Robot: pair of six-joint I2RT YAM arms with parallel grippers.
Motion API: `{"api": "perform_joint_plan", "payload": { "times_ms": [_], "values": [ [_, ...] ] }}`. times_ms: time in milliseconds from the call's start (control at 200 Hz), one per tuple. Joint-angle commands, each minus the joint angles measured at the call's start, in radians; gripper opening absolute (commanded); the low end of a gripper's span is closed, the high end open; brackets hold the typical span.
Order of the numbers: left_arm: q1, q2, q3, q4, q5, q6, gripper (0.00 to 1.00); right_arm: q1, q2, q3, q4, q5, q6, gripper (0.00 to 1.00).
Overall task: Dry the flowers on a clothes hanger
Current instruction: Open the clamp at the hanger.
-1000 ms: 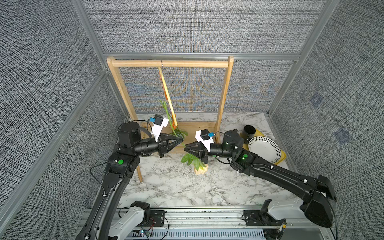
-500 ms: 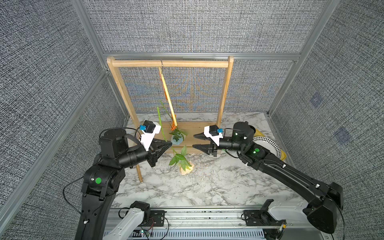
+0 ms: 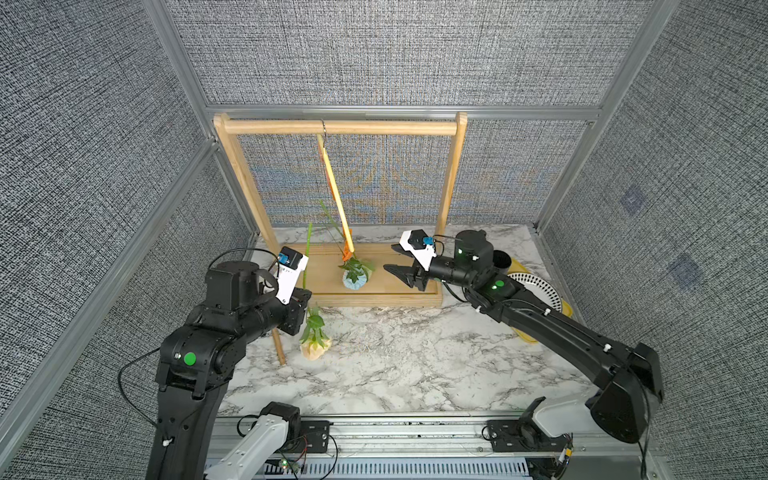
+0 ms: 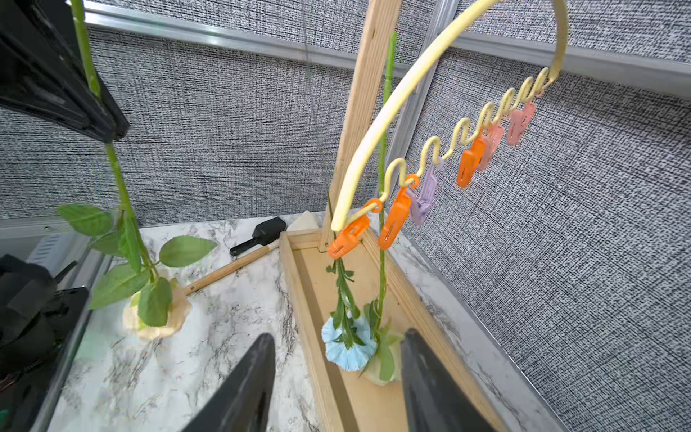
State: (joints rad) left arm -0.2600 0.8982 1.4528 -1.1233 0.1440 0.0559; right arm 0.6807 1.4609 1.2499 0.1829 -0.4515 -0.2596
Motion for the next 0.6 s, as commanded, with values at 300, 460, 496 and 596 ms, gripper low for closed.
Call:
{"api": "perform_joint_plan", "payload": {
  "times_ms": [300, 460, 496, 596],
  "values": [
    [0.048, 0.153, 0.034, 0.307, -0.387, -0.216, 0.02, -0.026, 0.247, 0.25, 0.089, 0.093, -0.094, 0.51],
    [0.115, 0.235, 0.06, 0.386, -0.337, -0.25, 0.02, -0.051, 0.36, 0.379, 0.069, 0.052, -0.106, 0.47],
    [0.13, 0.255, 0.066, 0.404, -0.315, -0.258, 0.02, -0.056, 0.385, 0.401, 0.069, 0.036, -0.113, 0.46],
    [0.163, 0.317, 0.097, 0.443, -0.266, -0.272, 0.02, -0.068, 0.458, 0.486, 0.05, -0.006, -0.134, 0.45]
  ]
}}
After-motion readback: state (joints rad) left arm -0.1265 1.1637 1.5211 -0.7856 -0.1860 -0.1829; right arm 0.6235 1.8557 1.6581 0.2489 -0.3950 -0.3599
